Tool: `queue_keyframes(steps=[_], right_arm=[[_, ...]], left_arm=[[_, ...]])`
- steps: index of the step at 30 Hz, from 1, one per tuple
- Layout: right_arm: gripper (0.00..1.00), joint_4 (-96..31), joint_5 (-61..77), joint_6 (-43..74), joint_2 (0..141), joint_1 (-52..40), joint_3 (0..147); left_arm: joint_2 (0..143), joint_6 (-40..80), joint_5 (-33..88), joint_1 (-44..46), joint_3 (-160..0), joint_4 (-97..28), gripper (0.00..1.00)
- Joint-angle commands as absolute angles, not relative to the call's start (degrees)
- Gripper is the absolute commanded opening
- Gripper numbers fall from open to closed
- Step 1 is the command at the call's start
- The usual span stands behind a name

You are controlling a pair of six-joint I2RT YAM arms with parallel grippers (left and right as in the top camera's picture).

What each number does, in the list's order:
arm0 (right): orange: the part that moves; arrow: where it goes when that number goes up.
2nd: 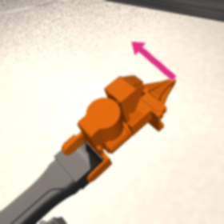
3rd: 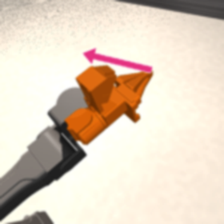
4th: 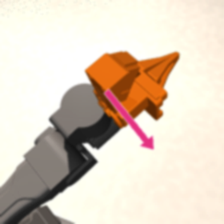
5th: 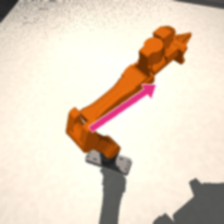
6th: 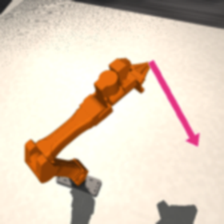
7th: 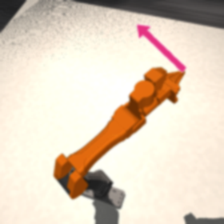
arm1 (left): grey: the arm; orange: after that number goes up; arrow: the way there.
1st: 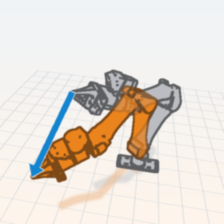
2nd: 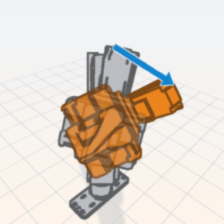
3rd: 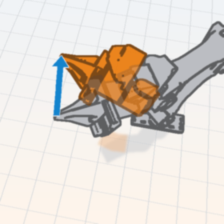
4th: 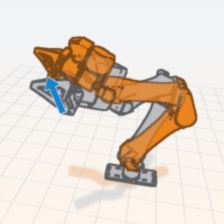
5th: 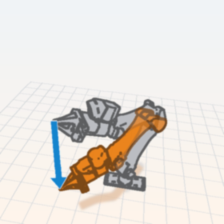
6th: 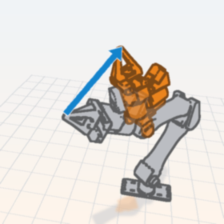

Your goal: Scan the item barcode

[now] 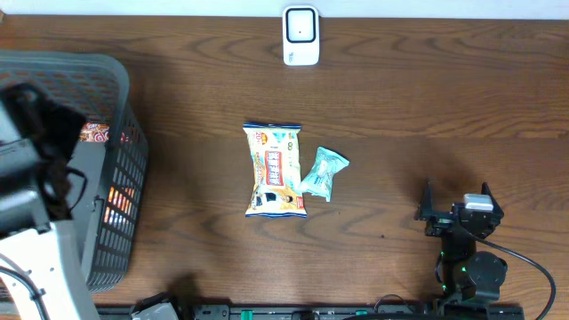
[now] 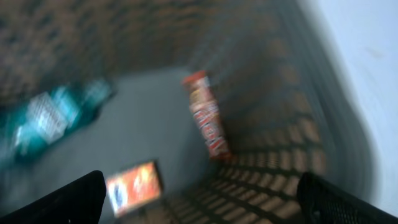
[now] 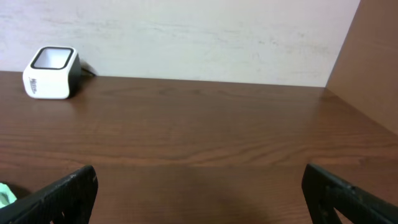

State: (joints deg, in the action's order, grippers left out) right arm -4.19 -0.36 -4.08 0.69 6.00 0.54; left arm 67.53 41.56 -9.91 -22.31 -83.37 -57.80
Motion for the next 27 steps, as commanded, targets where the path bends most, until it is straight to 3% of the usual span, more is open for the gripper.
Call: queue_keyframes(steps=[1, 6, 8, 16, 27], right_arm=[[0.99, -4.3, 0.0, -4.8, 0.4, 6.3, 0.3], [0.99, -4.3, 0.0, -4.8, 0.4, 6.3, 0.3], [0.99, -4.3, 0.0, -4.8, 0.4, 6.3, 0.3], [0.99, -4.3, 0.0, -4.8, 0.4, 6.3, 0.3], [0.99, -4.3, 0.0, -4.8, 0.4, 6.3, 0.3]], left_arm=[[70.6, 62.4, 1.2, -30.6, -82.5, -62.0, 0.98], [75.4, 74.6, 3.0, -33.6, -81.5, -66.8, 0.98], [77.3, 74.4, 3.0, -33.5, -81.5, -67.1, 0.98], [87.3, 45.9, -0.9, -33.5, -81.5, -67.3, 0.98], [103.0, 43.1, 0.8, -33.5, -81.3, -72.0, 0.98]])
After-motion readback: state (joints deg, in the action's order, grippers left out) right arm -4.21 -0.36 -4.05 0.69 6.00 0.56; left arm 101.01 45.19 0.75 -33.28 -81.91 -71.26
